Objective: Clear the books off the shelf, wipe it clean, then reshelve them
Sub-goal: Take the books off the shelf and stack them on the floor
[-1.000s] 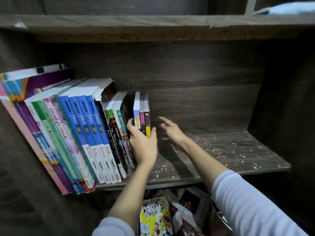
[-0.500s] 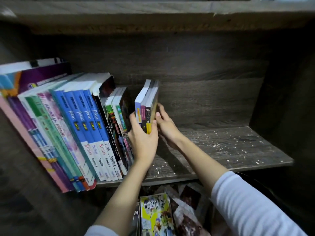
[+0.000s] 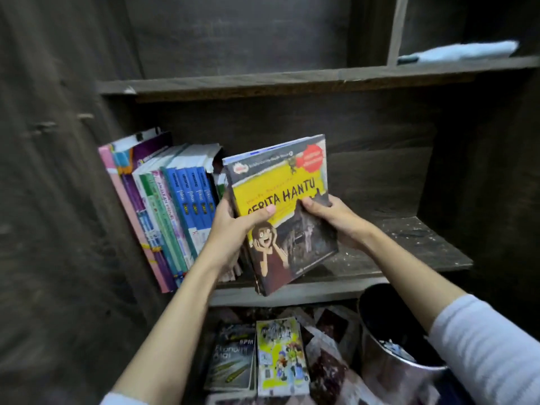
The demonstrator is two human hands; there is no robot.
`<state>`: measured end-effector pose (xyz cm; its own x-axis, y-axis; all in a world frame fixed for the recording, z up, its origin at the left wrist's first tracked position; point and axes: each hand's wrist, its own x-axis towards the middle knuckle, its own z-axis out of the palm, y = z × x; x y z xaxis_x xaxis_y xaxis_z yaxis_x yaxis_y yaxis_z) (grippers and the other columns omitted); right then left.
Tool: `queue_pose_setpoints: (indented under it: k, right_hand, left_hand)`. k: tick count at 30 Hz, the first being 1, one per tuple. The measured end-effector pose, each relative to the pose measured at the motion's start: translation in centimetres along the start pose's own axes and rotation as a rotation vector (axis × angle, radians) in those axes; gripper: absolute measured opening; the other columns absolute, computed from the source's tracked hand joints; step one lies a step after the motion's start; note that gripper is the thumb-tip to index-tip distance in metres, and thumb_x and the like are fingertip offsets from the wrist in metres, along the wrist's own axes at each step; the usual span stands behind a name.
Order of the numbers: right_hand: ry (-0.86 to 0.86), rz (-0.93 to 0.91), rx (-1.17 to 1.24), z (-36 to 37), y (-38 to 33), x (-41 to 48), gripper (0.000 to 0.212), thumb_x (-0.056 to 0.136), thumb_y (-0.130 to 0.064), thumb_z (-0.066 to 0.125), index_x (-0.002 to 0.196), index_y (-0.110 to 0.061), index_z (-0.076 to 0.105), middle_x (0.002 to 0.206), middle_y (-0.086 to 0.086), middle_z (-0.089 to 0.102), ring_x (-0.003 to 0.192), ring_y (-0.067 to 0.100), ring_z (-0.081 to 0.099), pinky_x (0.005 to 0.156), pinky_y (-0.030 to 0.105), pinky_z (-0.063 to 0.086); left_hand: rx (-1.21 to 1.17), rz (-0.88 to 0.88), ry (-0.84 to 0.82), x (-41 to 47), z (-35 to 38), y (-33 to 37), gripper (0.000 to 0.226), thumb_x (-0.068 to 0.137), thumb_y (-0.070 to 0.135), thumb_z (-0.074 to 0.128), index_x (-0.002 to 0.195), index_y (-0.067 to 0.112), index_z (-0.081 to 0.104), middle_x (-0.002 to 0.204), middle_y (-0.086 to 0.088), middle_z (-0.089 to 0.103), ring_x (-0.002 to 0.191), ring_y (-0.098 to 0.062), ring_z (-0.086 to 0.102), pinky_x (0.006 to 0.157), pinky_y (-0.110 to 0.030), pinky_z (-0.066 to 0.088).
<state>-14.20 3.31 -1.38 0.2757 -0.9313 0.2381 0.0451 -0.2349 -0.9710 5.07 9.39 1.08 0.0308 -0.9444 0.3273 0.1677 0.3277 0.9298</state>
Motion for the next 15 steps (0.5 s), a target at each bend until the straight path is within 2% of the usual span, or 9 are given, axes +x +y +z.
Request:
queue_pose_setpoints:
  k: [2,3,6,7,9,12,15]
  right_hand:
    - [0.009,0.018,0.011,0.8,1.2,-1.8,0.101,0.05,-0.06,0.084,0.111,0.013,0.051,0.105,0.023,0.063,0.093,0.024,0.057,0.094,0.044,0.044]
    - [0.014,0.042,0.005,1.1,2.0,-2.6,0.101,0.05,-0.059,0.084,0.113,0.012,0.05,0.11,0.026,0.063,0.096,0.026,0.058,0.098,0.048,0.043]
    - [0.027,0.114,0.029,2.2,4.3,-5.4,0.056,0.064,-0.038,0.08,0.111,-0.015,0.059,0.11,0.009,0.069,0.1,0.026,0.064,0.097,0.046,0.048]
    - [0.031,0.134,0.033,2.5,5.3,-6.3,0.047,0.067,-0.034,0.08,0.108,-0.02,0.06,0.108,0.006,0.069,0.098,0.025,0.065,0.095,0.044,0.049]
    - [0.03,0.17,0.019,3.2,7.0,-7.8,0.047,0.063,-0.038,0.083,0.103,-0.028,0.062,0.107,0.003,0.069,0.097,0.024,0.065,0.092,0.044,0.049]
    - [0.013,0.231,0.017,4.3,9.8,-9.6,0.048,0.056,-0.049,0.085,0.099,-0.041,0.064,0.113,0.001,0.067,0.107,0.025,0.062,0.095,0.044,0.048]
    - [-0.002,0.277,-0.015,5.0,12.4,-10.7,0.041,0.066,-0.033,0.078,0.103,-0.033,0.06,0.109,-0.001,0.067,0.108,0.024,0.062,0.102,0.047,0.044]
  left_hand:
    - [-0.011,-0.078,-0.046,-1.4,-0.8,-0.2,0.051,0.07,-0.007,0.069,0.113,0.015,0.052,0.099,-0.002,0.069,0.082,-0.013,0.068,0.068,-0.024,0.056]
    - [0.006,-0.115,-0.069,-2.1,-1.3,-0.4,0.058,0.066,-0.004,0.071,0.117,0.012,0.05,0.101,-0.004,0.068,0.085,-0.016,0.068,0.069,-0.025,0.057]
    - [0.106,-0.257,-0.08,-4.2,-2.9,-2.0,0.07,0.052,0.006,0.08,0.115,0.015,0.05,0.108,-0.007,0.067,0.099,-0.025,0.064,0.082,-0.035,0.054]
    - [0.125,-0.311,-0.078,-4.9,-3.5,-2.8,0.077,0.049,0.006,0.085,0.116,0.016,0.05,0.11,-0.008,0.067,0.102,-0.025,0.064,0.086,-0.038,0.053]
    - [0.142,-0.391,-0.087,-6.0,-4.7,-4.2,0.083,0.049,0.008,0.084,0.124,0.012,0.049,0.113,-0.009,0.067,0.104,-0.025,0.064,0.085,-0.038,0.053]
    - [0.149,-0.459,-0.112,-7.4,-6.3,-6.9,0.078,0.052,0.006,0.079,0.124,0.009,0.051,0.111,-0.009,0.068,0.104,-0.023,0.064,0.085,-0.036,0.053]
    - [0.161,-0.551,-0.147,-8.3,-7.5,-9.6,0.059,0.059,-0.003,0.08,0.112,0.009,0.058,0.107,-0.008,0.069,0.102,-0.024,0.064,0.085,-0.032,0.053]
